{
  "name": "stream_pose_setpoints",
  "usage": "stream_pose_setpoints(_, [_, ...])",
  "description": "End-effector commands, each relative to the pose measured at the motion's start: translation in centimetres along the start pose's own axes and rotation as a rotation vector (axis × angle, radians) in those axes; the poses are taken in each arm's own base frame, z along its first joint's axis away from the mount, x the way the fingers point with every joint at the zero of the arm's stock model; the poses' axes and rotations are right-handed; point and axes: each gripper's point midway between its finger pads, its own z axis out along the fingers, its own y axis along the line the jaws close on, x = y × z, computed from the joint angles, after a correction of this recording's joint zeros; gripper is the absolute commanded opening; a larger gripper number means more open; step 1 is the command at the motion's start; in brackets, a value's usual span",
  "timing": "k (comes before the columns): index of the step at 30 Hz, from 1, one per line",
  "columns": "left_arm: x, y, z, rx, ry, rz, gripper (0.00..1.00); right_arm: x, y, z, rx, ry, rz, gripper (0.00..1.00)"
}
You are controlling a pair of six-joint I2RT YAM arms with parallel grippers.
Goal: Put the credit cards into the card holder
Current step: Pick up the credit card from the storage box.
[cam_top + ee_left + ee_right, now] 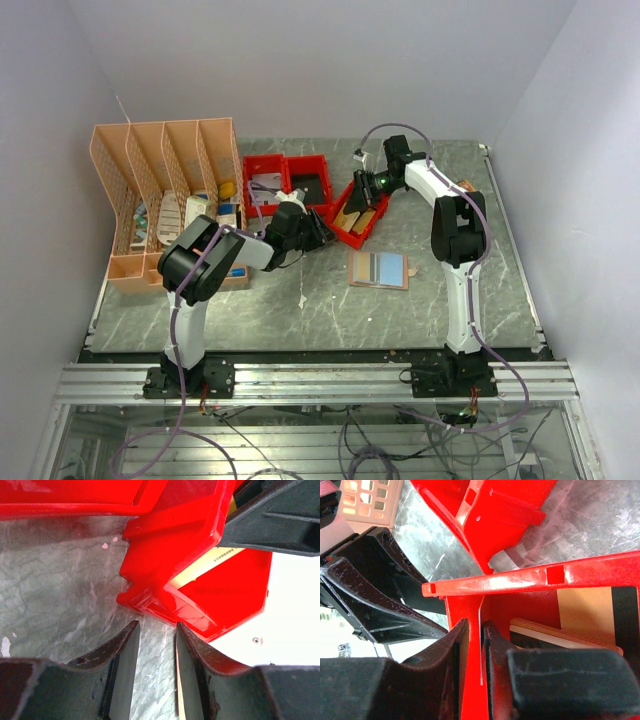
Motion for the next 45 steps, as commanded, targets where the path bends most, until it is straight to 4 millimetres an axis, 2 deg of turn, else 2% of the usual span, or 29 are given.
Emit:
stream_pose_setpoints(1, [-1.4,-1.1,-0.3,0.031,-0.038,0.023,0.46,-0.6,1.1,-0.7,-0.027,-0.023,-0.008,0.20])
stream_pose_setpoints(5, [-1.2,-1.1,-0.3,0.032,-0.037,0.022,0.46,-1.0,1.3,-1.3,-0.024,-0.038,-0.012,0.17])
stream_pose_setpoints(9, [-1.4,-1.2,-0.2,0.037,-0.040,0.020,0.46,-0.6,0.8,-1.2,-0.009,-0.024,-0.010,0.12])
stream_pose_setpoints(14, [-1.4,-1.3,-0.5,0.038,-0.042,0.027,0.46,-0.1,0.8,-0.9,0.003,-0.001,-0.030,0.00])
stream_pose_setpoints(18, [-1.9,-2.2,-1.3,0.064,-0.060,0.053,0.46,-2.3,1.8,-3.5,0.033,-0.054,-0.105,0.00])
stream_pose_setpoints(21, [-2.5,-3.0,-2.3,0.087,-0.089,0.083,0.47,-4.2,3.6,-6.2,0.018,-0.117,-0.168,0.00])
stream_pose_setpoints(26, [-4.0,-4.3,-5.0,0.104,-0.164,0.150,0.48,-5.2,6.4,-9.3,-0.048,-0.200,-0.184,0.00])
stream_pose_setpoints(27, [-4.3,-4.6,-5.7,0.105,-0.176,0.165,0.48,-5.4,7.3,-10.1,-0.092,-0.227,-0.163,0.00])
stream_pose_setpoints(32, [-6.4,-6.9,-10.2,0.128,-0.274,0.219,0.50,-4.0,12.9,-14.3,-0.464,-0.295,0.278,0.00])
stream_pose_setpoints(33, [-6.8,-7.2,-11.2,0.133,-0.293,0.221,0.50,-3.8,13.9,-15.1,-0.509,-0.308,0.340,0.00])
stream_pose_setpoints(34, [-7.1,-7.6,-12.1,0.140,-0.311,0.220,0.51,-3.2,14.4,-15.5,-0.532,-0.328,0.331,0.00])
stream_pose_setpoints(36, [-7.8,-8.3,-13.8,0.164,-0.344,0.213,0.53,-2.9,13.6,-15.0,-0.498,-0.289,0.506,0.00])
stream_pose_setpoints(39, [-8.5,-9.4,-15.9,0.194,-0.377,0.196,0.55,-2.4,14.1,-15.1,-0.490,-0.256,0.636,0.00])
stream_pose_setpoints(45, [-9.1,-11.9,-18.2,0.272,-0.385,0.160,0.58,-1.4,14.6,-15.1,-0.481,-0.235,0.780,0.00])
